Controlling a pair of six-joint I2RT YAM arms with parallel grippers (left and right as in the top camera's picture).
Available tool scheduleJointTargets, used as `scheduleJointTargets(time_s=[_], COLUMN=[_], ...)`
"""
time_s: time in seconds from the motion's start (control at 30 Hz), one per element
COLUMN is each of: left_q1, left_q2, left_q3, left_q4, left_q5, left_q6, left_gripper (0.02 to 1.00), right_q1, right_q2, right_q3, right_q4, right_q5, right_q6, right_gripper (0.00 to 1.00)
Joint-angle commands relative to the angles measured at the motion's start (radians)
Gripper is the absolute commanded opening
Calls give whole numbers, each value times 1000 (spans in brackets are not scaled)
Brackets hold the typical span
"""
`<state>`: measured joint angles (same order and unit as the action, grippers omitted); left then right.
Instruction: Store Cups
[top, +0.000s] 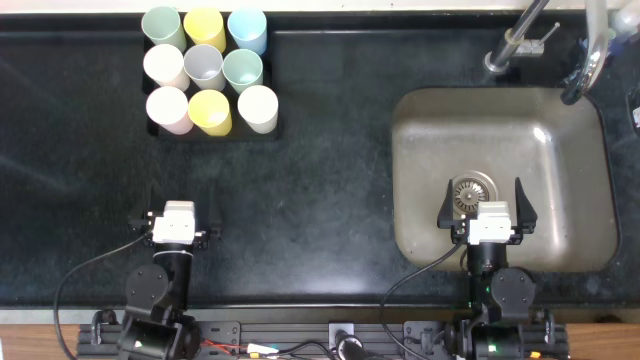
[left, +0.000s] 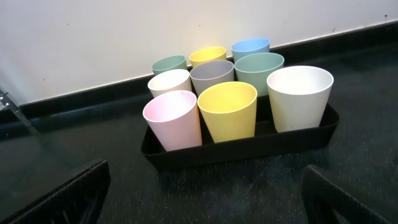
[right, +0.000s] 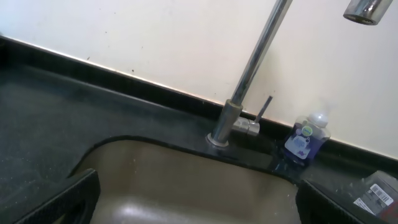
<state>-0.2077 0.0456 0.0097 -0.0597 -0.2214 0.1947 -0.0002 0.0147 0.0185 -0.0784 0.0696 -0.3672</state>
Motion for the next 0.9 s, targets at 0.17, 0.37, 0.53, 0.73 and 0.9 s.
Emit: scheduleJointTargets(time_s=[0.17,0.37,0.53,0.73,0.9], left_q1=[5,5,23,109,56], left_q2=[-11,-11,-11,-19,-43], left_q3=[-2,-2,-2,-2,-2], left_q4=[-2,-2,0,-1,2], left_q5=[-8,-8,-8,-5,-8], left_q6=[18,18,18,18,18], left_gripper=[1000,1000,1000,1000,1000], right_q1=[-6,4,37,41,41], right_q2=[-11,-11,-11,-11,-11], right_q3=[-14,-14,-14,-14,-14], right_q4=[6,6,6,6,7], right_q5=[1,1,1,1,1], right_q6=[0,0,0,0,0], right_gripper=[996,998,998,998,998])
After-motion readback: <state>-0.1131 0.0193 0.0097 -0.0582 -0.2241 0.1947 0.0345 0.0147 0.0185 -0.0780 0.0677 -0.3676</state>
